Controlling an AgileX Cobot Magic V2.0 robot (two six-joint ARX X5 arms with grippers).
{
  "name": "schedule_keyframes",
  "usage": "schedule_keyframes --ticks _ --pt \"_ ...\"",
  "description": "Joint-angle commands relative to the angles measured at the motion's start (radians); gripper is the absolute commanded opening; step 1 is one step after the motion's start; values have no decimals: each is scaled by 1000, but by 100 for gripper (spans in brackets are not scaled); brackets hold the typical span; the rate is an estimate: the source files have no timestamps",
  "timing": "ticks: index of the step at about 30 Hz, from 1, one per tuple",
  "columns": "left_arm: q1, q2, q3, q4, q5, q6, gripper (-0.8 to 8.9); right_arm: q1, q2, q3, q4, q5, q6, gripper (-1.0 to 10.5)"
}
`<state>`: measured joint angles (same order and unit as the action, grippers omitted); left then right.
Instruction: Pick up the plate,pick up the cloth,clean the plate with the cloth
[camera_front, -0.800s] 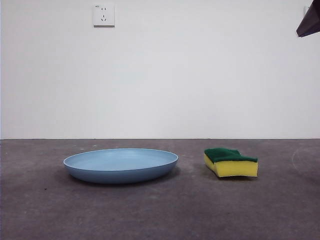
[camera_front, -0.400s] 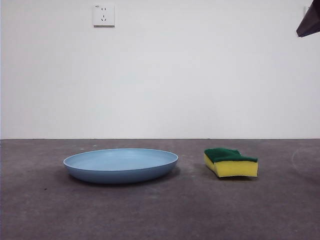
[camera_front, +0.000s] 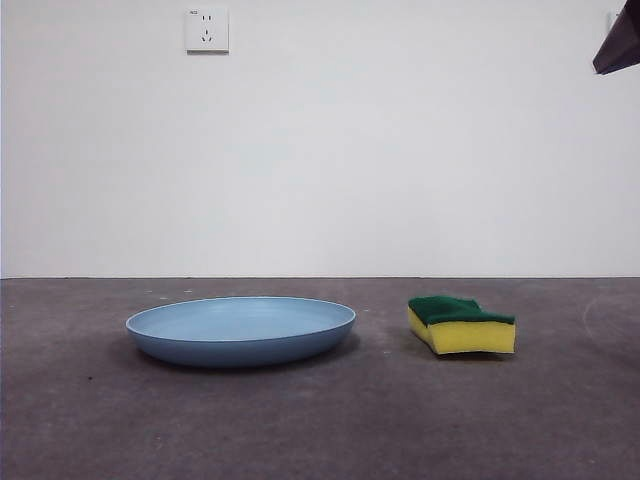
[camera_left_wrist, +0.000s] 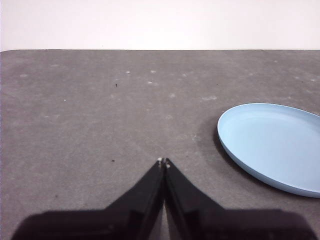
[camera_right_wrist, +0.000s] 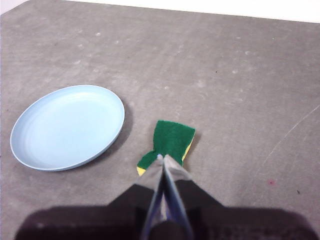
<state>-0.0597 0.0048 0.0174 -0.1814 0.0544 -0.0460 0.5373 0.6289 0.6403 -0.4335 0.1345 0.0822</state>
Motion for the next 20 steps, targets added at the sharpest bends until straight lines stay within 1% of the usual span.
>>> schedule_keyframes --ticks 1,16,18,20 --pt "3 -2 -14 2 -1 -6 -3 1 -1 -7 5 3 3 1" --pt "3 -2 -14 2 -1 -6 -3 -2 -21 -7 -9 3 -5 2" --pt "3 -2 -14 2 -1 -6 -3 -31 -59 -8 -15 3 -47 2" --pt "3 -2 -14 2 -1 -6 -3 -74 -90 -13 -12 -16 -50 2"
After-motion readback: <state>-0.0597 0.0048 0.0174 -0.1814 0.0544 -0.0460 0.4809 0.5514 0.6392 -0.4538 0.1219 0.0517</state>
